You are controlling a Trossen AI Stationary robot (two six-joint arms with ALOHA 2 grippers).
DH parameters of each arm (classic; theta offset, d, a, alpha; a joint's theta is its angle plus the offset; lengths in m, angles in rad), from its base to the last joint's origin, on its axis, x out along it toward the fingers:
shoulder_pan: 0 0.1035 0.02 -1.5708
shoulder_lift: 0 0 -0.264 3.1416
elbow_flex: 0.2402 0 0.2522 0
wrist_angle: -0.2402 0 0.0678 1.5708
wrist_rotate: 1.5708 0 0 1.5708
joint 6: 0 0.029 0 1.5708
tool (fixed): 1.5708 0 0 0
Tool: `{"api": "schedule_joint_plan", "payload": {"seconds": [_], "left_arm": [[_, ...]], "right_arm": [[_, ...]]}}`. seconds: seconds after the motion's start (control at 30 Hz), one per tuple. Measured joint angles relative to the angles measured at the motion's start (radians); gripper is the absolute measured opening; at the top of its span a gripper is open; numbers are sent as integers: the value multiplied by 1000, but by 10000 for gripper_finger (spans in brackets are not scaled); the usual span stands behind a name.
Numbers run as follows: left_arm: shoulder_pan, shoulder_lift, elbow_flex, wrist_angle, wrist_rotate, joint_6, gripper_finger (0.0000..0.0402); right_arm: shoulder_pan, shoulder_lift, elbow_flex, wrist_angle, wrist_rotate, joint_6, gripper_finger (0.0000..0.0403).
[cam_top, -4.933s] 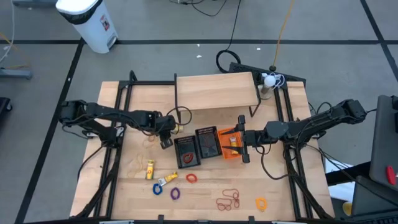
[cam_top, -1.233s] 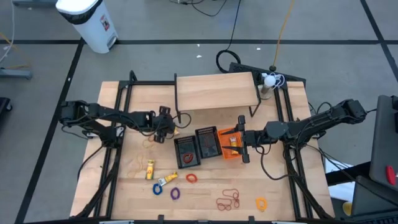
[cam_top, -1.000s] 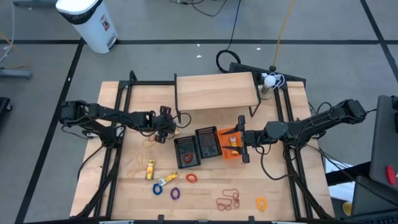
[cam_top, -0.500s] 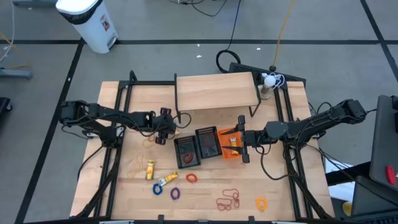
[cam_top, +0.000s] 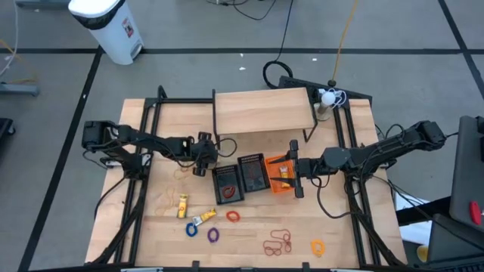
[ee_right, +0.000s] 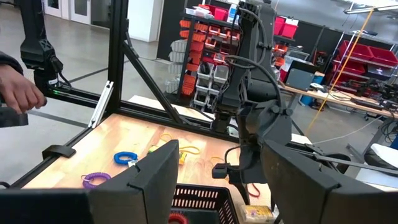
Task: Pick & Place Office Desk Supplies
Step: Put the yellow crayon bag into the orange bin
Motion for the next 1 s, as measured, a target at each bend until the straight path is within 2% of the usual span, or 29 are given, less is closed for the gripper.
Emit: {"api": "schedule_joint_plan", "payload": {"seconds": [0.1, 0.23, 0.27, 0.5, 0.73, 0.9, 1.0], "left_arm": [[0, -1, -3, 8, 6, -44, 161], [1, 1, -3, 8, -13, -149, 34], [0, 1, -3, 8, -22, -181, 20], [-30, 1, -3, 2, -57, -258, 3], [-127, -20, -3, -72, -158, -314, 1], [-198, -105, -6, -186, -217, -381, 1], [-241, -186, -4, -221, -289, -424, 0]], "right_arm": [[0, 0, 0, 0, 0, 0, 219], [0, 0, 0, 0, -1, 0, 219], [0, 0, 0, 0, -1, 0, 219], [0, 0, 0, -2, 0, 0, 219], [0, 0, 0, -6, 1, 2, 219], [0, 0, 0, -6, 1, 8, 219], [0, 0, 0, -6, 2, 8, 219]]}}
